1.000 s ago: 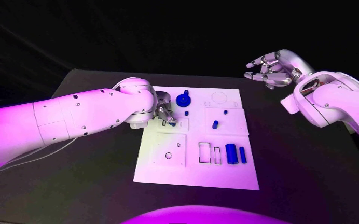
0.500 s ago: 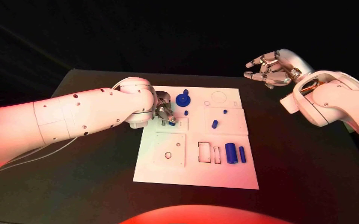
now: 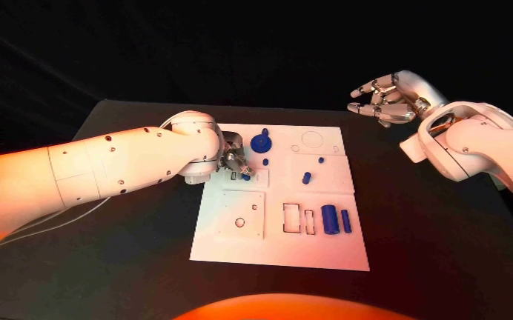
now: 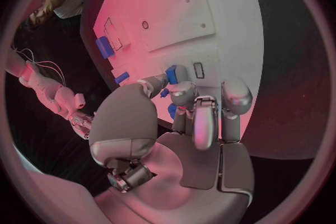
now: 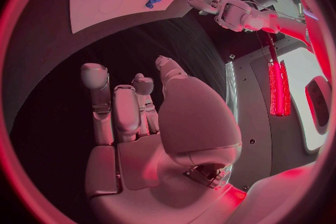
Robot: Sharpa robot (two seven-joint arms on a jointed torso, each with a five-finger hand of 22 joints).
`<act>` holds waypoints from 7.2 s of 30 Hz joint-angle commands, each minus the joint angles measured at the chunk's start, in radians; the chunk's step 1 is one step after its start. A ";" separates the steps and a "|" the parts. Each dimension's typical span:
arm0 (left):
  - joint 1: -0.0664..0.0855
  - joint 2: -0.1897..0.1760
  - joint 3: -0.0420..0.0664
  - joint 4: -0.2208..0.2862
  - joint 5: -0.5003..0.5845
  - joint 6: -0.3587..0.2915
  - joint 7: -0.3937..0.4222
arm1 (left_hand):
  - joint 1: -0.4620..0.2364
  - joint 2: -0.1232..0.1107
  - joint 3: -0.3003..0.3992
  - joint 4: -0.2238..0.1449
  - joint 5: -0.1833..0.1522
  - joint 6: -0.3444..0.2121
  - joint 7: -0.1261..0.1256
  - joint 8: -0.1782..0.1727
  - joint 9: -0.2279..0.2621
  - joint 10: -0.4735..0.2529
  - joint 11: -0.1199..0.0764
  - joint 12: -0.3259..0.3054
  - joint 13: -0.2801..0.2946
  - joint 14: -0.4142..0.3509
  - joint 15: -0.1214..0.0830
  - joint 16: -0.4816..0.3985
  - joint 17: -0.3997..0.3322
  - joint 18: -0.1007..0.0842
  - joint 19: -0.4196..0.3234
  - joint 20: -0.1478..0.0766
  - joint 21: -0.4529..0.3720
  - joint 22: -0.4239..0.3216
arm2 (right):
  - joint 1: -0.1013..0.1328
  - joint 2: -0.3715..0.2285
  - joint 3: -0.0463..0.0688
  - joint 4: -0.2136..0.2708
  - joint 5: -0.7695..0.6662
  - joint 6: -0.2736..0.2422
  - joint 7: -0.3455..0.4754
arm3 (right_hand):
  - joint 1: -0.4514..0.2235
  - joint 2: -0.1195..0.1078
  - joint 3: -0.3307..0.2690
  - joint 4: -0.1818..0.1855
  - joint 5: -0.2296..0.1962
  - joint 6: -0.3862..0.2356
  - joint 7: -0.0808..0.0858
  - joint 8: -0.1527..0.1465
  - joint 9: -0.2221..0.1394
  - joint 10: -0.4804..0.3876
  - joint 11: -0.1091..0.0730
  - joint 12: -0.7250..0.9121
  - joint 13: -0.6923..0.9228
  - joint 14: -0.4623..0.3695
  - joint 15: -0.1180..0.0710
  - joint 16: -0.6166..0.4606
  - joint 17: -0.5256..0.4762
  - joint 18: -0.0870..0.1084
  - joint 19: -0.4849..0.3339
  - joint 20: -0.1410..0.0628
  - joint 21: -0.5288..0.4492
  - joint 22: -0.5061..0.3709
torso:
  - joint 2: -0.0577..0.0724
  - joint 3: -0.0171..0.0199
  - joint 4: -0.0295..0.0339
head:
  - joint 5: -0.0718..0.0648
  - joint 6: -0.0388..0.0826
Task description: Assemble the parts on the task board
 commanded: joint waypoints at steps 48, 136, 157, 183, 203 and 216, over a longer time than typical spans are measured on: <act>0.073 -0.056 0.069 -0.011 0.111 -0.026 0.006 | 0.040 0.028 -0.417 0.075 0.004 -0.095 0.054 -0.063 -0.094 -0.198 0.048 -0.242 -0.301 0.067 0.024 -0.023 0.145 0.011 -0.066 0.025 -0.062 -0.113 | -0.004 0.003 0.000 -0.018 -0.009 0.011 0.008 | -0.012 -0.002 -0.003 0.012 -0.005 0.007 -0.002 0.004 -0.002 0.002 -0.005 0.010 0.002 0.006 0.000 -0.006 0.001 0.018 0.006 0.001 -0.009 -0.002 | 0.001 -0.0011 0.0009 | -0.004 0.018; 0.073 0.120 0.028 -0.344 0.077 0.159 0.005 | 0.172 0.128 -0.481 0.071 0.006 -0.092 0.072 -0.092 -0.202 -0.240 0.066 -0.244 -0.347 0.061 0.043 -0.030 0.136 0.016 -0.077 0.050 -0.072 -0.125 | -0.006 0.009 0.000 -0.019 -0.008 0.018 0.008 | -0.005 0.003 0.000 0.012 0.003 0.007 -0.003 0.005 -0.002 0.005 -0.006 0.014 0.004 0.007 -0.001 -0.006 0.003 0.018 0.008 0.001 -0.011 -0.003 | 0.001 0.0002 0.0011 | 0.004 0.005; 0.073 0.133 0.028 -0.358 0.069 0.152 0.005 | 0.331 0.170 -0.402 0.043 0.011 -0.096 0.063 -0.079 -0.232 -0.241 0.057 -0.253 -0.376 0.063 0.035 -0.026 0.140 0.015 -0.074 0.044 -0.068 -0.118 | -0.006 0.007 0.000 -0.016 -0.008 0.019 0.007 | -0.001 0.004 0.002 0.012 0.010 0.007 -0.003 0.006 -0.002 0.005 -0.006 0.015 0.004 0.007 -0.002 -0.007 0.003 0.018 0.008 0.000 -0.014 -0.004 | 0.000 0.0002 0.0012 | 0.001 -0.001; 0.072 -0.038 0.031 -0.124 0.228 -0.078 0.015 | 0.264 -0.011 0.139 -0.108 0.010 -0.088 0.050 0.037 -0.216 -0.141 0.039 -0.203 -0.360 0.081 0.018 0.004 0.181 -0.001 -0.017 0.029 -0.013 -0.025 | -0.007 0.008 0.000 -0.022 -0.009 0.020 0.005 | 0.000 0.004 0.002 0.014 0.022 0.007 -0.003 0.007 -0.003 0.005 -0.006 0.015 0.004 0.007 -0.002 -0.008 0.003 0.018 0.009 0.000 -0.017 -0.005 | -0.006 0.0041 0.0062 | 0.014 -0.005; -0.002 -0.100 0.026 0.036 0.054 -0.147 0.026 | 0.209 -0.044 0.196 -0.139 0.009 -0.073 0.038 0.066 -0.213 -0.086 0.028 -0.130 -0.274 0.082 0.009 0.005 0.182 -0.006 0.000 0.020 0.002 0.002 | -0.011 0.009 0.000 -0.023 -0.009 0.024 0.005 | 0.002 0.005 0.004 0.016 0.035 0.008 -0.003 0.008 -0.003 0.003 -0.006 0.014 0.001 0.008 -0.002 -0.010 0.003 0.018 0.009 0.000 -0.019 -0.005 | -0.004 0.0031 0.0036 | 0.021 -0.007; -0.024 -0.090 0.024 0.036 -0.008 -0.134 0.022 | 0.195 -0.048 0.205 -0.140 0.008 -0.069 0.034 0.073 -0.213 -0.073 0.025 -0.112 -0.253 0.082 0.007 0.005 0.183 -0.007 0.003 0.018 0.005 0.007 | -0.012 0.009 0.000 -0.022 -0.009 0.025 0.006 | 0.002 0.006 0.005 0.018 0.042 0.007 -0.003 0.009 -0.004 0.003 -0.006 0.015 0.001 0.008 -0.002 -0.010 0.003 0.018 0.010 0.000 -0.020 -0.005 | -0.004 0.0036 0.0043 | 0.022 -0.011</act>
